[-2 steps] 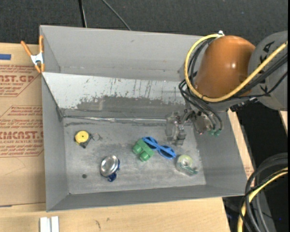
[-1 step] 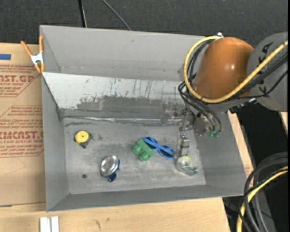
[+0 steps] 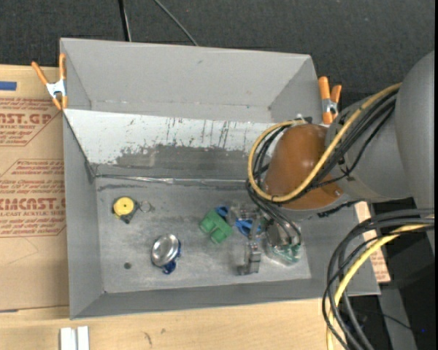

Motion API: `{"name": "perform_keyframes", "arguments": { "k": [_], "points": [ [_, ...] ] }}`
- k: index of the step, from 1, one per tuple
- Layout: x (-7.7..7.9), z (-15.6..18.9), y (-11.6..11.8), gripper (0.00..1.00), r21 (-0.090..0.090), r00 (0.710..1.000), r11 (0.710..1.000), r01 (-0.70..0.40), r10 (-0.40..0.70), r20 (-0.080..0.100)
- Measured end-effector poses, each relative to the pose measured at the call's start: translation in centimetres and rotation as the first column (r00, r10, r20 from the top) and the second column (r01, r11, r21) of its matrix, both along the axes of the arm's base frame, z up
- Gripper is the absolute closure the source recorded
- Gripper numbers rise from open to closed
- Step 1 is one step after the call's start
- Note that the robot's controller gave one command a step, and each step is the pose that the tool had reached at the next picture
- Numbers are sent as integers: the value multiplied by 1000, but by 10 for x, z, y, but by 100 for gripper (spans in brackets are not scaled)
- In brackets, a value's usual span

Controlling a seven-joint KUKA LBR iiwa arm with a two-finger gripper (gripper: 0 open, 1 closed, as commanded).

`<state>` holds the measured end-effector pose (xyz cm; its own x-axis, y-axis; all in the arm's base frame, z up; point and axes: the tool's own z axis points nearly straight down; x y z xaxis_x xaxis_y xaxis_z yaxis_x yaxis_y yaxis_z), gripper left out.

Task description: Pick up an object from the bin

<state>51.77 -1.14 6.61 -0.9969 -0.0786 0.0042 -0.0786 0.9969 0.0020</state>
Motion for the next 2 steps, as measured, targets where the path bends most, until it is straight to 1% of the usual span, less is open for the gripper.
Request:
{"name": "perform_keyframes", "arguments": {
  "k": [1, 2],
  "points": [
    [70, 4, 21, 0, 0, 999, 999, 35, -35, 10],
    [68, 4, 20, 100, -1, 999, 999, 37, -37, 7]
  ]
}}
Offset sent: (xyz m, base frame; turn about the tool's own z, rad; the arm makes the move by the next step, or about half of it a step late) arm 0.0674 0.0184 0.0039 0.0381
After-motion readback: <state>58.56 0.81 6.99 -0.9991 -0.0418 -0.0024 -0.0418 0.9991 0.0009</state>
